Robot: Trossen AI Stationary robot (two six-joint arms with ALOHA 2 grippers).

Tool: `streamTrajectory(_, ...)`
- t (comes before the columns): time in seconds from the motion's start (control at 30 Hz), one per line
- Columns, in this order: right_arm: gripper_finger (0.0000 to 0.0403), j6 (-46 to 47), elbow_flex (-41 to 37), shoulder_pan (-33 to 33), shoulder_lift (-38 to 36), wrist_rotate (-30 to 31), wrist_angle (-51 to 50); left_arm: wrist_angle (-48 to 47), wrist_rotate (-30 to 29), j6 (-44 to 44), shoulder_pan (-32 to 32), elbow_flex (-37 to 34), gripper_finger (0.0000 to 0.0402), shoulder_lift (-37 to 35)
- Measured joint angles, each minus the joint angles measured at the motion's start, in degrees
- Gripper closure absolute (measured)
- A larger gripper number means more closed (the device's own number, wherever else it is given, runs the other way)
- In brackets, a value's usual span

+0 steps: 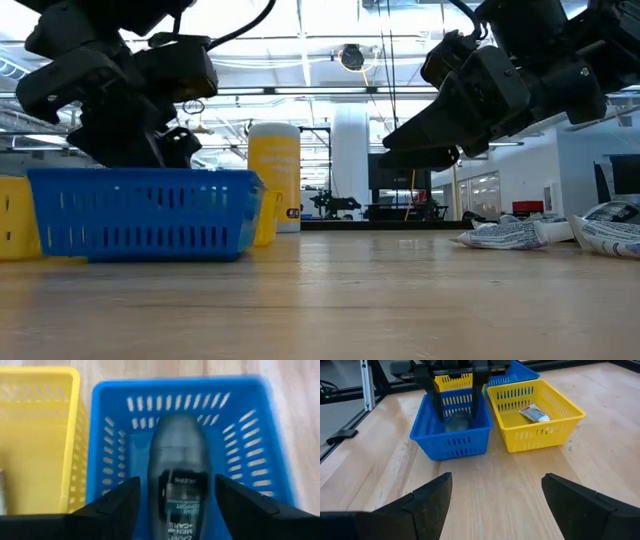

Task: Pick & Place Travel size toiletries
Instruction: Put the black deodorant into the bottom blue bin, then put the blue shaving cream into the bottom yellow bin

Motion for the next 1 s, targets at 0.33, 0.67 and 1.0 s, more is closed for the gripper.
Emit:
streamTrajectory(0.33,0.0106,3.31,0.0,-0.04,0.0,0.0,-0.51,-1.46,7.11,3.54,3.06,1.1,0.0072,-1.04)
streamTrajectory(0.67,0.0106,6.18,0.22,1.19,-13.42,7.56,-20.4,2.45,3.9,12.72,2.77,1.84,0.0064,-10.5)
streamTrajectory(1.0,0.0106,23.86,2.19,1.03,-31.15,16.34,-65.61,25.07,-12.81,21.03,4.55,-2.84,0.0064,-6.82)
